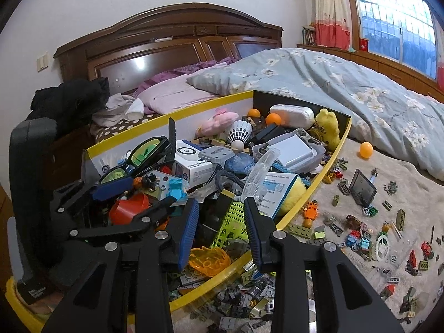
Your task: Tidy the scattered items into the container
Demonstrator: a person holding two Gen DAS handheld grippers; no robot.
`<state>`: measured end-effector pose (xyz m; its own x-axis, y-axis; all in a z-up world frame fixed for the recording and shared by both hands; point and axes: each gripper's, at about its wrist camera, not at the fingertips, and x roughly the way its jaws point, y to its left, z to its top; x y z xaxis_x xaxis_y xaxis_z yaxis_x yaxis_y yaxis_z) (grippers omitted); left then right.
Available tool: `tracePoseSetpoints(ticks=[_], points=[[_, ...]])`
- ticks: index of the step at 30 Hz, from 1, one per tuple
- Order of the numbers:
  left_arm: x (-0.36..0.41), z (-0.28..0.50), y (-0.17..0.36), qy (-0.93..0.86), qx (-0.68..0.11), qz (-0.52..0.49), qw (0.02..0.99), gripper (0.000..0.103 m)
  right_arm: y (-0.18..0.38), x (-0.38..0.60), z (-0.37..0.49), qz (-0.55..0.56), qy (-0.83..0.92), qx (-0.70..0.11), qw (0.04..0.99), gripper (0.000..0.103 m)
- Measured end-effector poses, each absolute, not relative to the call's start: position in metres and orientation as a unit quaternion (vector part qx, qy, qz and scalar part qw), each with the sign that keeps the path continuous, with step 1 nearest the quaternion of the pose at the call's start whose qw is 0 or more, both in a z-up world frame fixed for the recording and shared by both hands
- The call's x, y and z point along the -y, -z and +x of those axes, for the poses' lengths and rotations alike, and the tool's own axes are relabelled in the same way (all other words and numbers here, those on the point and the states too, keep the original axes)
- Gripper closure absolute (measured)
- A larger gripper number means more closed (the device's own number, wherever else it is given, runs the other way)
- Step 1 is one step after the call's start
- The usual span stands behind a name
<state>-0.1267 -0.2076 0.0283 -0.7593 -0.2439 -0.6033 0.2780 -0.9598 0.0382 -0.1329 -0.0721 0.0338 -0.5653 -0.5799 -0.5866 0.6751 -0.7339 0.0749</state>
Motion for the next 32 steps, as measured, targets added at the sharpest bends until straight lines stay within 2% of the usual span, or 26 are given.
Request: tracePoseSetpoints(ticks=[7,9,12,19,21,23,25,32], points=[[0.207,-0.125,-0.027,0.938,-0.02,0.315,0.142,0.034,-0.035,0.066,-0.131,0.303,0.883,-0.071,0.352,0.069],[0.204,-0.127,-0.025,0.938,-0.01,0.315,0.147,0.032,-0.036,0.064,-0.13,0.302,0.883,-0.068,0.351,0.069],[0.203,-0.126,-0.024,0.939,-0.014,0.307,0.152,0.023,-0.038,0.06,-0.127,0.301,0.885,-0.065,0.349,0.069],[0.204,-0.122,-0.024,0.945,-0.024,0.287,0.155,0.021,-0.037,0.049,-0.12,0.306,0.886,-0.057,0.344,0.069],[0.203,-0.123,-0.024,0.945,-0.024,0.289,0.15,0.016,-0.036,0.047,-0.118,0.308,0.885,-0.056,0.344,0.069],[0.202,-0.125,-0.024,0.946,-0.025,0.295,0.134,0.004,-0.034,0.045,-0.116,0.311,0.885,-0.056,0.343,0.069],[0.2,-0.127,-0.023,0.944,-0.019,0.302,0.129,0.0,-0.032,0.044,-0.115,0.315,0.884,-0.055,0.342,0.069],[0.197,-0.125,-0.023,0.946,-0.02,0.297,0.131,0.0,-0.027,0.033,-0.112,0.321,0.888,-0.048,0.327,0.068]])
